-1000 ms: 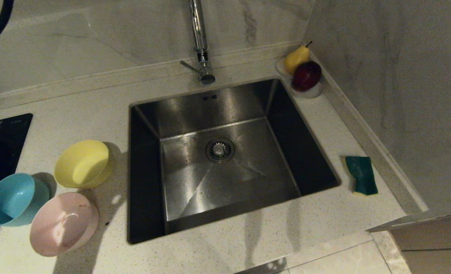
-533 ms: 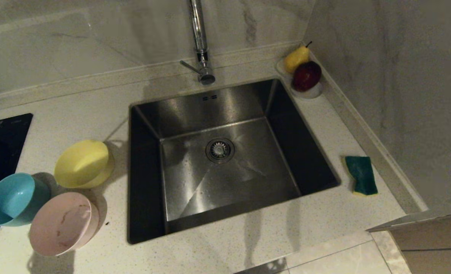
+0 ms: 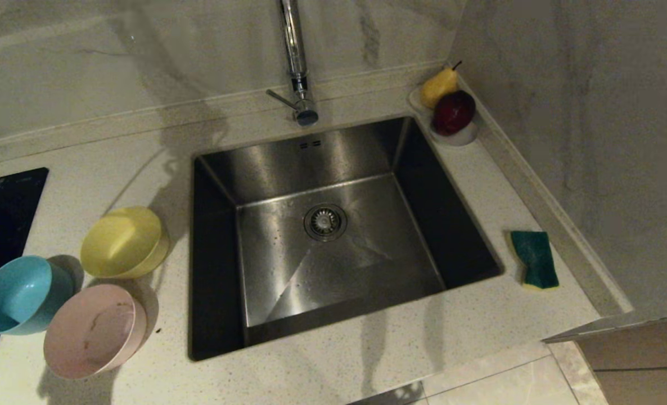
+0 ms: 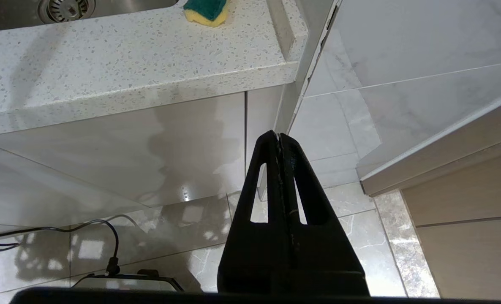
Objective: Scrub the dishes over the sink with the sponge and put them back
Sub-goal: Place the dish soap on the table
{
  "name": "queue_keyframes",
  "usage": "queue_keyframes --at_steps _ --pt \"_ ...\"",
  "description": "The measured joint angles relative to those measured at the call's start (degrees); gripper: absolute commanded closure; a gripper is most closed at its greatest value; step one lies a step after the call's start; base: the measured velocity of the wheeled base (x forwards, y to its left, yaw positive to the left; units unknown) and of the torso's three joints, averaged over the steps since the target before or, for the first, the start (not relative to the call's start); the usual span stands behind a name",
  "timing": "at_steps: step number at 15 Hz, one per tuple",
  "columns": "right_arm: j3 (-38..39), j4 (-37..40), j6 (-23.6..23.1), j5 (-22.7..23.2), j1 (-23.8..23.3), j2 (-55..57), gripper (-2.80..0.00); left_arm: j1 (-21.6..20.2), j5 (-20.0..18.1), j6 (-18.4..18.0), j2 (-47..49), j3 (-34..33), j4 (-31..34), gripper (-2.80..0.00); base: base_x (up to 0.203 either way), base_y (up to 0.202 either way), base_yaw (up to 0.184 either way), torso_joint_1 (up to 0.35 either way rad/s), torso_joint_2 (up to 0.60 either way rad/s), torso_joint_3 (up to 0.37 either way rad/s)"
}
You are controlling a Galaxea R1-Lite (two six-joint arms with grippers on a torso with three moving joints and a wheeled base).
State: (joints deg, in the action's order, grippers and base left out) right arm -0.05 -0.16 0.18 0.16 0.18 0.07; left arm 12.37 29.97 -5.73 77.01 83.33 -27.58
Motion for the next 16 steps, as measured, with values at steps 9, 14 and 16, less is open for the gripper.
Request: queue_keyframes --at_steps 9,14,16 --pt "0.0 0.0 0.0 0.0 0.0 0.0 0.00 -15.6 -7.6 10.0 1.9 -17.6 -12.0 0.00 0.000 0.000 0.000 0.000 0.00 0.000" --pt "0.0 0.0 0.0 0.0 0.0 0.0 0.00 -16.9 0.8 6.3 8.8 -24.9 -26.6 0.00 0.000 0.000 0.000 0.000 0.00 0.000" --pt "0.0 0.0 0.0 0.0 0.0 0.0 0.00 -18.3 1.5 6.4 11.9 -25.2 -28.5 0.00 0.000 0.000 0.000 0.000 0.00 0.000"
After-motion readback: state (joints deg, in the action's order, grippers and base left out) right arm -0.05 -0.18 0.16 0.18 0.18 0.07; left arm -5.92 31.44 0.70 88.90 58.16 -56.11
